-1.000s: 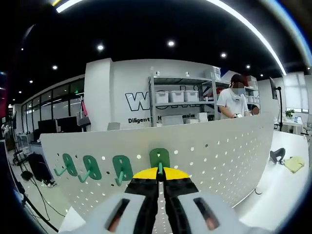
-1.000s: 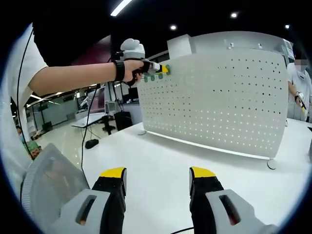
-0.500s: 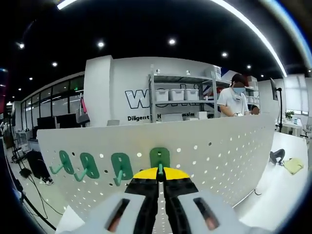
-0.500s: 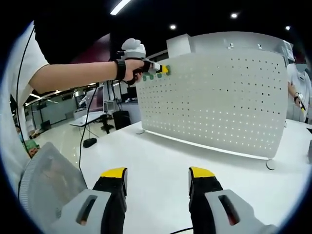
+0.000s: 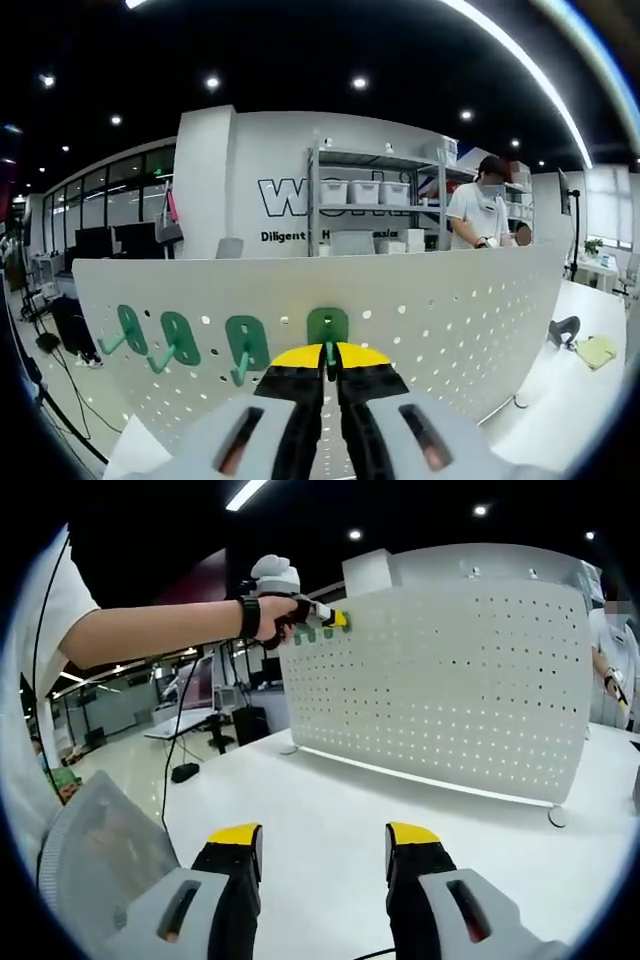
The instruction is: Insert the hook assembly into the mounting plate slot until the hook locks in place.
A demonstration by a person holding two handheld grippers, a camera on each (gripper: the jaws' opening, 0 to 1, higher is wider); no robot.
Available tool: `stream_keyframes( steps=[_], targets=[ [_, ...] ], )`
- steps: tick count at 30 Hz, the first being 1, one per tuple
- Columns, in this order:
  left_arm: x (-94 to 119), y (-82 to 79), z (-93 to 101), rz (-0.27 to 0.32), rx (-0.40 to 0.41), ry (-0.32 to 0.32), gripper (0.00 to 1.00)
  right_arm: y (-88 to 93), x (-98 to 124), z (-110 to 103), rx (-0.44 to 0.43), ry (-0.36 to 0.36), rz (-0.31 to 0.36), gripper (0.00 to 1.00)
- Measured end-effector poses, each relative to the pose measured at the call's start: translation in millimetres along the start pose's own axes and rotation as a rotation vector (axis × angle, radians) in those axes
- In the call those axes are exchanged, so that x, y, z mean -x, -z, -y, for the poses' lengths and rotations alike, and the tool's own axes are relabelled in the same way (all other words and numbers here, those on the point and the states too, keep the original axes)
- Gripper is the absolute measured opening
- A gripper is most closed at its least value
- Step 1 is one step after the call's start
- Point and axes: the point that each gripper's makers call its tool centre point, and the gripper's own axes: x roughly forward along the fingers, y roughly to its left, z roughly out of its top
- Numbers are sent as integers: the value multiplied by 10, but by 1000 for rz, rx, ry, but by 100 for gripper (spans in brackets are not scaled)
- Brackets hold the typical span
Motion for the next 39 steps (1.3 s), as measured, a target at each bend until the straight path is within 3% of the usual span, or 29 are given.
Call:
stream_keyframes(
  steps=[16, 24, 39],
  targets=[
    [-35, -47, 25, 18, 20, 6, 7, 23, 3, -13, -14, -5, 1, 50],
    [-16, -68, 70, 28, -28, 28, 9, 1, 8, 10, -12, 0, 6, 50],
    [197, -15, 147, 46, -63, 92, 25, -84, -18, -96, 13, -30, 15, 52]
  ],
)
